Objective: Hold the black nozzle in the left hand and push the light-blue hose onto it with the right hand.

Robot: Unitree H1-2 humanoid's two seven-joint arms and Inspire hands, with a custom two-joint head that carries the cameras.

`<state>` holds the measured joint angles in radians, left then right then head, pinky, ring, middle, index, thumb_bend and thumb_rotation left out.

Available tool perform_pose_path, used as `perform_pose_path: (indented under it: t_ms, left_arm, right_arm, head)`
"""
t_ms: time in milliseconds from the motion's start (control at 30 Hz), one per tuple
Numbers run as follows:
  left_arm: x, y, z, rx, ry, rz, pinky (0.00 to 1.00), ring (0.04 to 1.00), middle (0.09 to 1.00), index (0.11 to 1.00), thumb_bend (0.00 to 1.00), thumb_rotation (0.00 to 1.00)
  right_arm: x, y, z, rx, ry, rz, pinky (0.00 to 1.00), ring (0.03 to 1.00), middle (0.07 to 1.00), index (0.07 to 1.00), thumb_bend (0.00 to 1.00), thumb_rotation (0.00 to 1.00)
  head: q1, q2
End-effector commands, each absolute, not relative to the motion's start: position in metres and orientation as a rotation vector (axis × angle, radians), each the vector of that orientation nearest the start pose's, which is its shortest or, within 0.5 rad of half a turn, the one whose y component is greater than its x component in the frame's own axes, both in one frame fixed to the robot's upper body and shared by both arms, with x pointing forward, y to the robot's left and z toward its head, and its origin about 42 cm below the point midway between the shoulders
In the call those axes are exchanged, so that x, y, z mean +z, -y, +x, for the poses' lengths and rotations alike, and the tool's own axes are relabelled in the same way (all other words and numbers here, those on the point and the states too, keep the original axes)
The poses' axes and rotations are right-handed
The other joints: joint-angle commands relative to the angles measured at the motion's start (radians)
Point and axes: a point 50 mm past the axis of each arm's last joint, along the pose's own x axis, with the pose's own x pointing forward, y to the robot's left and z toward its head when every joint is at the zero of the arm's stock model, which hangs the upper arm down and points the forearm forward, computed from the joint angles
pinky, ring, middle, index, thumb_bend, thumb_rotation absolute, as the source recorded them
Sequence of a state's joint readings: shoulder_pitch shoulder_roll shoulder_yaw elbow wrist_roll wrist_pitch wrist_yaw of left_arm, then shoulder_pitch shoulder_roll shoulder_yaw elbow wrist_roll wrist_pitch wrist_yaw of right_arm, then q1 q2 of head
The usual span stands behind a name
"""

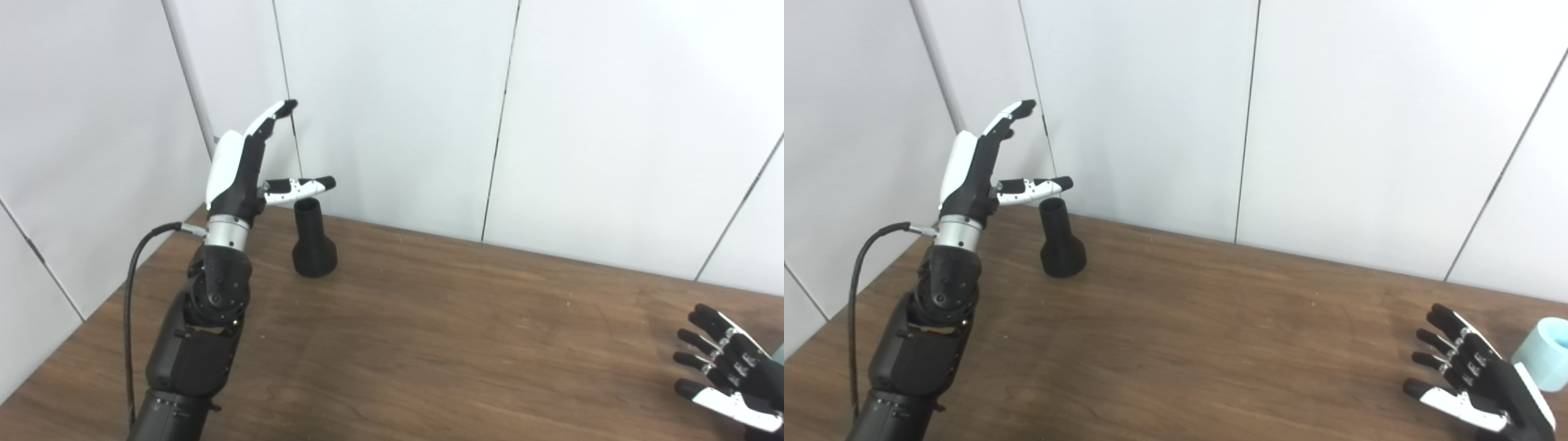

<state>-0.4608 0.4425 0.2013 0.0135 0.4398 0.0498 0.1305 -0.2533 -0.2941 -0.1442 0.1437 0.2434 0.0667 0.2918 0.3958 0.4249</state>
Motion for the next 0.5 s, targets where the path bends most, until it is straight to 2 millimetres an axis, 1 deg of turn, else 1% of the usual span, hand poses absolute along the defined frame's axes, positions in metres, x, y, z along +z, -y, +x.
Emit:
perform_pose_path:
  t_ms: [0, 67, 133, 200, 267, 367, 467]
  left_arm:
    - [0.33, -0.384, 0.397, 0.485, 0.523, 0.822, 0.96, 0.983, 0.921, 0.853, 0.76, 0.24]
    - [0.328, -0.389, 0.397, 0.488, 0.475, 0.831, 0.99, 0.995, 0.935, 0.87, 0.79, 0.25]
    - [0.326, -0.396, 0.396, 0.493, 0.41, 0.836, 1.0, 0.999, 0.956, 0.897, 0.84, 0.29]
    - [0.323, -0.401, 0.396, 0.499, 0.356, 0.839, 1.0, 1.0, 0.977, 0.937, 0.91, 0.31]
    - [0.32, -0.407, 0.397, 0.502, 0.301, 0.851, 1.0, 1.0, 0.984, 0.95, 0.93, 0.32]
    - [0.316, -0.411, 0.397, 0.501, 0.229, 0.878, 1.0, 1.0, 0.998, 0.969, 0.99, 0.36]
    - [0.312, -0.416, 0.396, 0.494, 0.161, 0.89, 1.0, 1.0, 1.0, 0.976, 1.0, 0.39]
  right_arm:
    - [0.185, 0.326, 0.373, 0.177, 0.192, -0.066, 0.74, 0.861, 0.912, 0.885, 0.73, 0.09]
    - [0.184, 0.327, 0.373, 0.176, 0.193, -0.069, 0.74, 0.861, 0.912, 0.885, 0.73, 0.1]
    - [0.184, 0.328, 0.372, 0.176, 0.193, -0.071, 0.74, 0.86, 0.912, 0.884, 0.73, 0.11]
    - [0.184, 0.328, 0.371, 0.175, 0.193, -0.07, 0.73, 0.854, 0.907, 0.88, 0.73, 0.12]
    - [0.184, 0.329, 0.371, 0.175, 0.192, -0.069, 0.73, 0.854, 0.907, 0.879, 0.73, 0.13]
    - [0.184, 0.328, 0.371, 0.174, 0.192, -0.069, 0.74, 0.858, 0.91, 0.882, 0.73, 0.13]
    - [0.184, 0.328, 0.37, 0.173, 0.192, -0.069, 0.74, 0.859, 0.911, 0.883, 0.73, 0.13]
  head:
    - [-0.001, 0.001]
    - [-0.003, 0.004]
    - [-0.003, 0.006]
    - [-0.002, 0.006]
    - [-0.001, 0.007]
    - [-0.001, 0.007]
    - [-0.002, 0.012]
